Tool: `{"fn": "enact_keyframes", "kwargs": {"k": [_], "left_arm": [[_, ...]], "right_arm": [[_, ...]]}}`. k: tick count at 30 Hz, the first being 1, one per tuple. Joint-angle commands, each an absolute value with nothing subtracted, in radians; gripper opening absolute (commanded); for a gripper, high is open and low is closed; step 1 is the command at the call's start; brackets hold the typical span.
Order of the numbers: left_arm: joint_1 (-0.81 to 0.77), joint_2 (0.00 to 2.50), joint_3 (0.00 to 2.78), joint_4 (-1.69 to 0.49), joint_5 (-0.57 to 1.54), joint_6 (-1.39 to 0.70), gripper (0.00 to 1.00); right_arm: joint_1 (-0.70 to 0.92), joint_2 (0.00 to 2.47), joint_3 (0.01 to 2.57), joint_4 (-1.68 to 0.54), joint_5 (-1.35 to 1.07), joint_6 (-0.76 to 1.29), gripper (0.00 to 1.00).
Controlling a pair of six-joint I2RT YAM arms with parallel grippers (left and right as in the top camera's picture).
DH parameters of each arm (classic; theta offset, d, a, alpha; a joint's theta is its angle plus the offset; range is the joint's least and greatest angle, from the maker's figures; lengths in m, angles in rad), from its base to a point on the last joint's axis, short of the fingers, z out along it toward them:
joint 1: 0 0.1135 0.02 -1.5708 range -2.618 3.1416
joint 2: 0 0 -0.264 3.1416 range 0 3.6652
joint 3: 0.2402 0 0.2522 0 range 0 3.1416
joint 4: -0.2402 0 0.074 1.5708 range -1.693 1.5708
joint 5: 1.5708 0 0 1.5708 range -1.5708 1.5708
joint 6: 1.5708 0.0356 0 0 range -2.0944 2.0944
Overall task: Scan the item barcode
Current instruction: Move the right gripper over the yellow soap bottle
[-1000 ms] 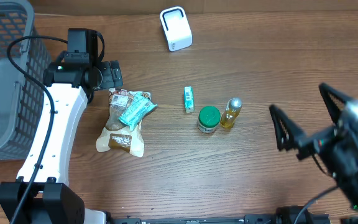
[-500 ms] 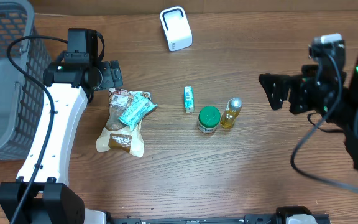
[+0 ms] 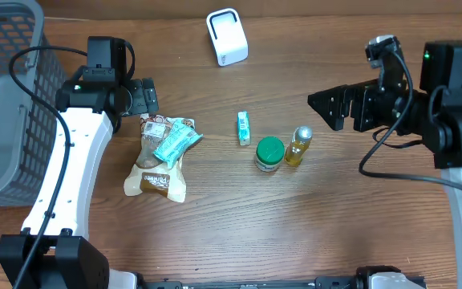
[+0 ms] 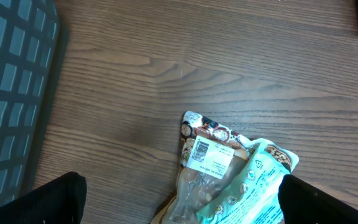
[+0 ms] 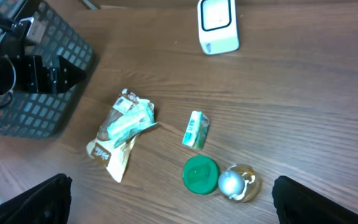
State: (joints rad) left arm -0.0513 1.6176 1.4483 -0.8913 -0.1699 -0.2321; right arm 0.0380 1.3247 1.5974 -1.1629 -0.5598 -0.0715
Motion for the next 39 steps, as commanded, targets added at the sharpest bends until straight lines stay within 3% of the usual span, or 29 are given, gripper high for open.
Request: {"fn": "enact_keyframes", "kwargs": {"k": [1,39], "left_arm": [[-0.046,1.610,1.456,-0.889,-0.186,-0.220,1.00],[-0.046,1.610,1.456,-0.889,-0.186,-0.220,1.00]], "right_arm": [[0.033,1.337,1.624,-1.161,-0.602,-0.076,1.00],[0.033,1.390,1.623,-1.185,-0.604,-0.076,1.00]]}}
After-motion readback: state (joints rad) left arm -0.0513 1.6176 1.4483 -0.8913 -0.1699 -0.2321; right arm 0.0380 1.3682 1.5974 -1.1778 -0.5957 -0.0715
